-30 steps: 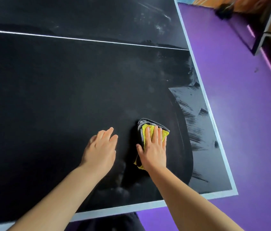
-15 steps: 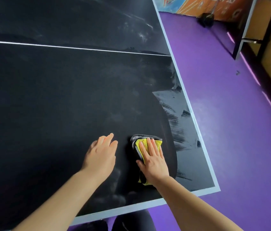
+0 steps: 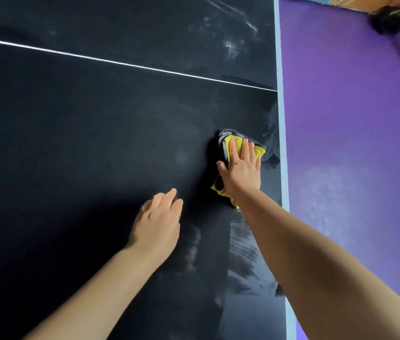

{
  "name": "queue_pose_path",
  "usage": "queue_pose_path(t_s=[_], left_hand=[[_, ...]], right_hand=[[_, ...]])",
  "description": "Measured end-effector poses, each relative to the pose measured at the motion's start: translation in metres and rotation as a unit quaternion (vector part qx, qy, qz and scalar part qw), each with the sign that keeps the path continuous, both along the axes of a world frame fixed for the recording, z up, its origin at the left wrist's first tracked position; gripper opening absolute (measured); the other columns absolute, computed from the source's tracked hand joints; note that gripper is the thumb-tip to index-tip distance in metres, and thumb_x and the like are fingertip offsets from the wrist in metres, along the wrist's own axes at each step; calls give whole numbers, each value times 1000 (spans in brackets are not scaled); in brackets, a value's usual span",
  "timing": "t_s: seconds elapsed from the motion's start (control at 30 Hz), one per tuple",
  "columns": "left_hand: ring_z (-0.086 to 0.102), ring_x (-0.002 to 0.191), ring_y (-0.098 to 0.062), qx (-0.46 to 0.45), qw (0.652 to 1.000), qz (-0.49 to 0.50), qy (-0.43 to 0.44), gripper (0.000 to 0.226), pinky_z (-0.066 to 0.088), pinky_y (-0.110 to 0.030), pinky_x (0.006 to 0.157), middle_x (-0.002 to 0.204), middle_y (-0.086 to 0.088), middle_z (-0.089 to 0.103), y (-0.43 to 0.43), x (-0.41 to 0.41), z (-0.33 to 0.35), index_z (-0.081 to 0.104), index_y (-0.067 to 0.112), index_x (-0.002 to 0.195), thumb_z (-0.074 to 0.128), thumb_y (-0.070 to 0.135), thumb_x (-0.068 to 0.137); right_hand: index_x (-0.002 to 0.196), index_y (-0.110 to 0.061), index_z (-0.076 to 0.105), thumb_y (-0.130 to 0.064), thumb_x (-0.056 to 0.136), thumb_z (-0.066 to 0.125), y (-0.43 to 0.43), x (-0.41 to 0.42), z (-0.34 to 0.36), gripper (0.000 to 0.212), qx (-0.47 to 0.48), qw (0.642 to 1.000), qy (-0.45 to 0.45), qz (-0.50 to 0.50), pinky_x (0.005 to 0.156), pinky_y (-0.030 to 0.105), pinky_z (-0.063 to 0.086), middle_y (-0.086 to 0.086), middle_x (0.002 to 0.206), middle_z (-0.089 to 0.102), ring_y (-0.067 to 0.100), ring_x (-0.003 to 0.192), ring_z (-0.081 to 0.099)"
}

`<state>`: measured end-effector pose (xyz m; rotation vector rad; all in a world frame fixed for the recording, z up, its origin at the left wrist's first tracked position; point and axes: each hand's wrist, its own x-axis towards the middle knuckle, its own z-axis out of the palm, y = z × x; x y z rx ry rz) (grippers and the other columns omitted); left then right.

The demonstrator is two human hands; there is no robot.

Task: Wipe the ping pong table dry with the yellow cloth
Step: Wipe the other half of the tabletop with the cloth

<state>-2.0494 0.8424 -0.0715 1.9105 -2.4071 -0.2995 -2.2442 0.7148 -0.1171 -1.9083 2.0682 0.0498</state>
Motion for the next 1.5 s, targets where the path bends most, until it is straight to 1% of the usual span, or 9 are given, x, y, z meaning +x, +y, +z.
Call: queue_pose_path(t_s=[0.17, 0.33, 0.63, 0.9, 1.1, 1.23, 1.3, 1.37, 1.5], left_hand=[[65, 90, -28, -14, 1000, 13, -1, 58, 55, -37, 71, 111, -12, 67, -25, -51, -3, 71, 9, 95, 90, 18, 40], [65, 90, -28, -14, 1000, 23, -15, 58, 55, -38, 72, 111, -12, 67, -16, -71, -1, 71, 9, 94, 90, 16, 41], [66, 85, -27, -18, 999, 33, -1, 56, 55, -34, 66, 106, -11, 69, 53, -76, 21, 72, 10, 86, 92, 15, 35], [67, 85, -27, 1, 998, 54, -25, 52, 55, -33, 62, 106, -11, 69, 171, -59, 37, 72, 12, 83, 92, 16, 36], [56, 112, -28, 15, 993, 110, -28, 42, 50, -37, 83, 133, -10, 55, 253, -48, 57, 67, 11, 108, 79, 14, 67], [29, 135, -22, 28, 994, 104, -29, 42, 32, -32, 104, 154, -2, 23, 284, -52, 63, 45, 17, 135, 51, 22, 93], [45, 125, -26, 16, 995, 98, -29, 42, 42, -36, 96, 146, -8, 40, 290, -57, 64, 57, 13, 123, 67, 20, 82], [63, 98, -29, 19, 995, 94, -24, 47, 54, -36, 72, 121, -12, 63, 290, -59, 61, 70, 10, 96, 87, 14, 53], [66, 83, -29, 9, 995, 99, -26, 51, 55, -34, 59, 106, -13, 69, 272, -63, 56, 71, 10, 82, 92, 12, 35]], right_hand=[[158, -26, 2, -50, 101, 37, -80, -63, -1, 72, -11, 998, -20, -61, 121, 46, -3, 8, 165, -5, 24, 151, -11], [158, -22, 3, -45, 101, 41, -79, -77, -3, 72, 0, 992, -59, -112, 122, 47, -3, 10, 165, -7, 26, 151, -13], [158, -24, 7, -41, 100, 43, 67, -84, 3, 70, 0, 994, -55, -94, 121, 47, 0, 10, 165, -5, 26, 151, -11], [158, -26, 4, -42, 101, 41, 233, -81, 8, 70, 12, 997, -37, -70, 122, 45, -2, 9, 165, -5, 27, 151, -11], [158, -26, 2, -40, 102, 41, 347, -75, 14, 70, 22, 997, -36, -59, 121, 44, -3, 10, 165, -7, 28, 151, -12], [157, -25, -3, -39, 103, 37, 393, -73, 16, 69, 40, 997, -37, -63, 120, 42, -5, 10, 164, -12, 27, 150, -16], [157, -24, -5, -39, 104, 35, 399, -73, 18, 68, 54, 996, -30, -64, 120, 43, -5, 11, 164, -14, 28, 150, -17], [157, -23, -7, -39, 104, 33, 396, -72, 20, 68, 56, 996, -20, -63, 120, 44, -6, 12, 163, -15, 29, 150, -18], [157, -24, -3, -40, 104, 35, 346, -74, 21, 68, 35, 998, -24, -48, 120, 46, -6, 13, 164, -12, 30, 150, -16]])
